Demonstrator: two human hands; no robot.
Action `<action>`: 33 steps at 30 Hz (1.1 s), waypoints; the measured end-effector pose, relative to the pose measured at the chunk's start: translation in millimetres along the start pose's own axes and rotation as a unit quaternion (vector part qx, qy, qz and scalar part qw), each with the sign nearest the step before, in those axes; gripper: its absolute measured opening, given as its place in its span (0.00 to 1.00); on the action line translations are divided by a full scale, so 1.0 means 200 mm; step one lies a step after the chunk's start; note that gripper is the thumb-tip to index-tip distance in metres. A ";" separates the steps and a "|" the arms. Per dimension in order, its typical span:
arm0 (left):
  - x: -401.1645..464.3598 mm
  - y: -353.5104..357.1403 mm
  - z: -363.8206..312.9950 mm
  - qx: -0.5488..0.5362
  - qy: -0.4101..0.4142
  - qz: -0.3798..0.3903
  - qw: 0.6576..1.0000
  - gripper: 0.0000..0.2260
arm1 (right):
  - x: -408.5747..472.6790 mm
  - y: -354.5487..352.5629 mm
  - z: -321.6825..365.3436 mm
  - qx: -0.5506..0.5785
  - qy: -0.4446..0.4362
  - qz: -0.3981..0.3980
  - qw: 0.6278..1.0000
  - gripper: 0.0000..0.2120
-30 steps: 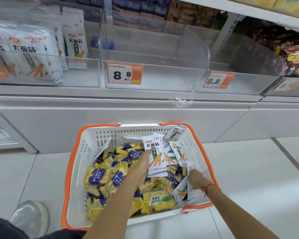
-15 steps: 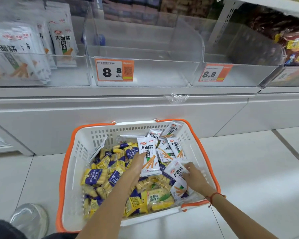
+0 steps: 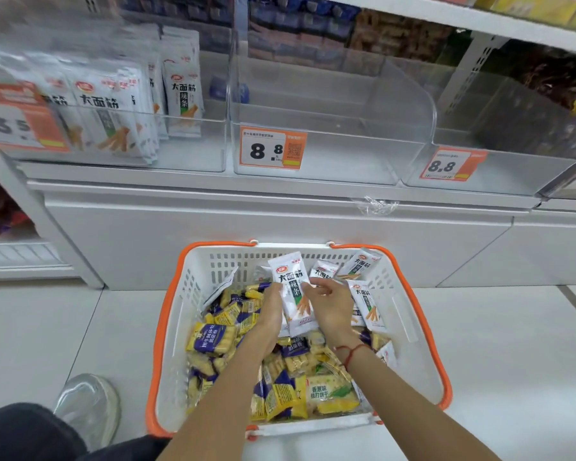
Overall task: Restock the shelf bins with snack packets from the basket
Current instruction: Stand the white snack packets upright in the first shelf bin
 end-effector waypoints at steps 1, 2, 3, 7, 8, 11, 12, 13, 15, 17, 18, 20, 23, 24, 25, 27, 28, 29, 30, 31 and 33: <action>0.00 -0.01 -0.01 -0.011 0.002 -0.005 1.000 0.08 | -0.01 0.03 0.01 0.007 0.011 -0.011 1.000 0.10; 0.01 -0.01 0.00 -0.021 0.002 -0.001 1.000 0.08 | -0.02 0.05 0.01 0.012 0.022 -0.022 0.999 0.10; 0.00 -0.02 -0.01 -0.024 0.001 0.001 1.000 0.08 | -0.04 0.07 0.02 0.021 0.030 -0.033 0.999 0.09; -0.01 -0.01 -0.02 0.021 0.011 0.005 1.000 0.15 | -0.06 0.08 0.02 0.098 0.080 -0.071 0.989 0.07; -0.02 -0.01 -0.03 0.032 0.007 0.003 0.999 0.21 | -0.06 0.07 0.02 0.109 0.087 -0.072 0.988 0.06; -0.05 -0.02 -0.08 0.039 0.014 0.015 0.999 0.27 | -0.02 0.04 0.06 0.115 0.067 -0.021 0.991 0.06; -0.06 -0.03 -0.11 0.036 0.020 0.017 0.999 0.26 | -0.01 0.02 0.09 0.113 0.049 0.012 0.992 0.06; -0.06 -0.04 -0.12 0.037 0.030 0.012 0.999 0.24 | 0.00 0.01 0.13 0.101 0.025 0.045 0.994 0.07; -0.08 -0.06 -0.17 0.028 0.049 0.013 0.998 0.19 | 0.01 0.00 0.20 0.060 -0.022 0.092 0.994 0.09; -0.13 -0.07 -0.23 0.018 0.064 0.004 0.998 0.18 | 0.01 0.00 0.28 0.028 -0.053 0.110 0.992 0.09; -0.14 -0.07 -0.25 0.011 0.069 -0.002 0.998 0.18 | 0.00 0.01 0.33 0.014 -0.065 0.123 0.990 0.09; -0.17 -0.09 -0.33 -0.009 0.082 -0.011 0.996 0.18 | -0.02 0.01 0.43 -0.011 -0.061 0.165 0.984 0.14; -0.24 -0.16 -0.47 -0.027 0.092 -0.017 0.995 0.17 | -0.07 0.04 0.60 -0.042 -0.015 0.238 0.970 0.24; -0.27 -0.19 -0.52 -0.037 0.107 -0.008 0.994 0.16 | -0.09 0.04 0.65 -0.056 -0.023 0.255 0.965 0.21; -0.30 -0.22 -0.58 -0.041 0.126 -0.001 0.991 0.14 | -0.11 0.04 0.71 -0.069 -0.044 0.271 0.959 0.15; -0.35 -0.27 -0.69 -0.039 0.161 0.005 0.986 0.13 | -0.16 0.06 0.83 -0.092 -0.095 0.296 0.946 0.09; -0.36 -0.30 -0.74 -0.037 0.168 0.009 0.985 0.13 | -0.18 0.07 0.89 -0.103 -0.116 0.306 0.939 0.10; -0.37 -0.34 -0.77 -0.028 0.168 0.005 0.985 0.13 | -0.19 0.09 0.94 -0.111 -0.136 0.315 0.932 0.10; -0.37 -0.39 -0.81 -0.012 0.171 -0.003 0.985 0.13 | -0.20 0.11 0.99 -0.119 -0.155 0.323 0.926 0.12; -0.37 -0.43 -0.85 0.012 0.181 -0.013 0.983 0.13 | -0.21 0.13 1.04 -0.126 -0.172 0.328 0.920 0.13; -0.38 -0.53 -0.93 0.053 0.196 -0.026 0.979 0.11 | -0.22 0.17 1.13 -0.125 -0.194 0.329 0.915 0.14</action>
Point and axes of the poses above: each hand's wrist, its own x-axis towards the middle knuckle, its own y-axis out of the palm, z = x × y, the point moved 2 cm from there along x, towards the middle knuckle, and after that the axes turned 5 degrees about -z, right-handed, at the moved point
